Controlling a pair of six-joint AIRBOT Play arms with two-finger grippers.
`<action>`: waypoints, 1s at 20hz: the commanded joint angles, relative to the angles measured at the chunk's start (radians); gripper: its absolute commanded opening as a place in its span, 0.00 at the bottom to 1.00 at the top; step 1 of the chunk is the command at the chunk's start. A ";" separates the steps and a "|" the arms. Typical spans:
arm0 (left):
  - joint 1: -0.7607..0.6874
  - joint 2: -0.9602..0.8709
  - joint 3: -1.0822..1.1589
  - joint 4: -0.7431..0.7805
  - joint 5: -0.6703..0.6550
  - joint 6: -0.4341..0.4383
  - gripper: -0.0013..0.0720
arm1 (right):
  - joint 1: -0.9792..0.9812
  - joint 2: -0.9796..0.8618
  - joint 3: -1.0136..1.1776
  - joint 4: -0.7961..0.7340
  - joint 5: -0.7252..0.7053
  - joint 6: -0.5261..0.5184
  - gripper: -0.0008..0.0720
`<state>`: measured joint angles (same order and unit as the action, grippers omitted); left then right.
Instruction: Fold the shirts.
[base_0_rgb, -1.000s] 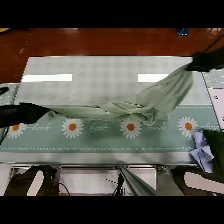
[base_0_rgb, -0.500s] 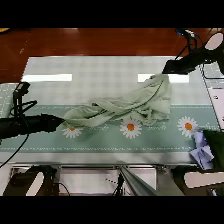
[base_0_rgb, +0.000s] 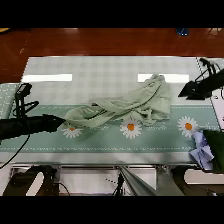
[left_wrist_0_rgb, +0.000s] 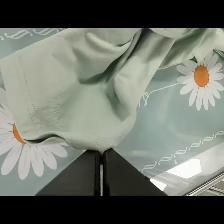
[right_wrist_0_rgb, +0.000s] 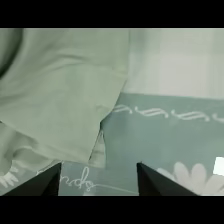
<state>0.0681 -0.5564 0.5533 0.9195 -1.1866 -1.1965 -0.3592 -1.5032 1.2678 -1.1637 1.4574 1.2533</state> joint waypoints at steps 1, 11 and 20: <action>0.000 0.000 -0.001 0.000 0.001 -0.001 0.06 | -0.025 0.021 -0.203 0.078 -0.058 -0.041 0.74; 0.000 0.000 -0.001 0.000 0.001 -0.001 0.06 | 0.157 0.021 -0.304 0.137 -0.410 0.021 0.30; 0.000 0.001 0.024 0.002 0.069 0.000 0.05 | 0.146 0.261 0.055 0.160 -0.366 0.010 0.05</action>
<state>0.0681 -0.5568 0.5606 0.9199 -1.1564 -1.1973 -0.2047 -1.3426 1.1824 -1.0119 1.1099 1.2648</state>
